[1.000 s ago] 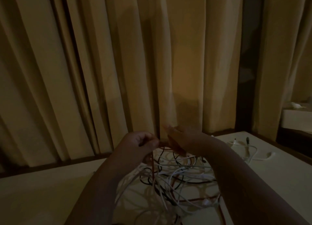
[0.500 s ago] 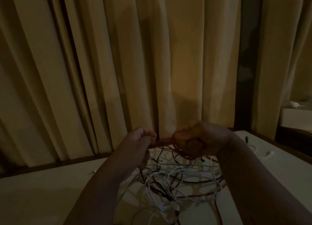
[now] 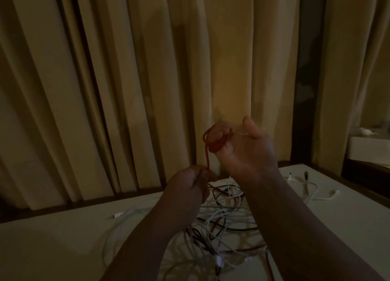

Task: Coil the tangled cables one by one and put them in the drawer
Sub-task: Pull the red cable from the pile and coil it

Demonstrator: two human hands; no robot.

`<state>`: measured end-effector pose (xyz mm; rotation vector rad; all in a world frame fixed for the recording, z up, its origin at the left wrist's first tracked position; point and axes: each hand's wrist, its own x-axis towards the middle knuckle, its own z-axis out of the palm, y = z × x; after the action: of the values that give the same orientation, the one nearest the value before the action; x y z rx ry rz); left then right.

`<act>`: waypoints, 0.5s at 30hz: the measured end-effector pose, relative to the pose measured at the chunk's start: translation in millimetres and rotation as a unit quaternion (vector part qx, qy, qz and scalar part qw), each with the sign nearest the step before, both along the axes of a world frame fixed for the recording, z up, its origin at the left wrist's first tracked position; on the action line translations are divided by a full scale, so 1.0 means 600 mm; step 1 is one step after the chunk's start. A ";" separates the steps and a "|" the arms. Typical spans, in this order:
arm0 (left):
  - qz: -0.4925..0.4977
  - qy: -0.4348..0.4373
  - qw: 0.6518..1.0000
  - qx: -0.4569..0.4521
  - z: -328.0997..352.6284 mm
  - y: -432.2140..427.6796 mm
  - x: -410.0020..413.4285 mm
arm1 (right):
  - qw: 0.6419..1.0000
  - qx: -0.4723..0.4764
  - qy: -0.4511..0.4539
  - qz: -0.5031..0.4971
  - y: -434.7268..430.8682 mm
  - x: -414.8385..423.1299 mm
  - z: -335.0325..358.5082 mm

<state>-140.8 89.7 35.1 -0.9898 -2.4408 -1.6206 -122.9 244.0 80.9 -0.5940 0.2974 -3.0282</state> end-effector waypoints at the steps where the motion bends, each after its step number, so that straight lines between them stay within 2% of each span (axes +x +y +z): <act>1: -0.004 -0.006 1.000 -0.015 -0.002 0.001 0.000 | 0.999 0.000 0.005 -0.032 -0.003 0.002 0.002; 3: -0.023 -0.023 0.999 -0.042 -0.006 0.002 0.004 | 0.991 0.054 0.003 -0.119 -0.006 0.002 0.001; 5: -0.042 -0.037 0.997 -0.054 -0.009 0.002 0.010 | 0.967 0.152 -0.006 -0.202 -0.009 -0.005 0.004; 7: -0.042 -0.032 0.996 -0.067 -0.007 -0.001 0.012 | 0.906 0.291 -0.048 -0.303 -0.022 -0.009 0.014; 9: -0.030 -0.019 0.996 -0.085 0.002 -0.009 0.008 | 0.801 0.452 -0.091 -0.382 -0.029 -0.014 0.013; 10: -0.025 -0.011 0.995 -0.097 0.007 -0.014 0.005 | 0.725 0.536 -0.093 -0.423 -0.030 -0.015 0.007; 12: -0.015 0.015 0.992 -0.123 0.017 -0.026 0.001 | 0.531 0.690 0.017 -0.492 -0.020 -0.019 -0.018; 13: -0.007 0.030 0.991 -0.133 0.021 -0.032 -0.001 | 0.470 0.735 0.065 -0.484 -0.014 -0.018 -0.028; 14: 0.003 0.041 0.990 -0.136 0.022 -0.038 -0.004 | 0.461 0.760 0.080 -0.450 -0.008 -0.017 -0.035; 15: 0.012 0.049 0.990 -0.135 0.024 -0.044 -0.007 | 0.472 0.779 0.077 -0.406 0.001 -0.016 -0.040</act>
<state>-145.0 63.2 49.3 -1.0379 -2.6412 -1.2232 -132.7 244.6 57.0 -0.4143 3.3188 -1.4262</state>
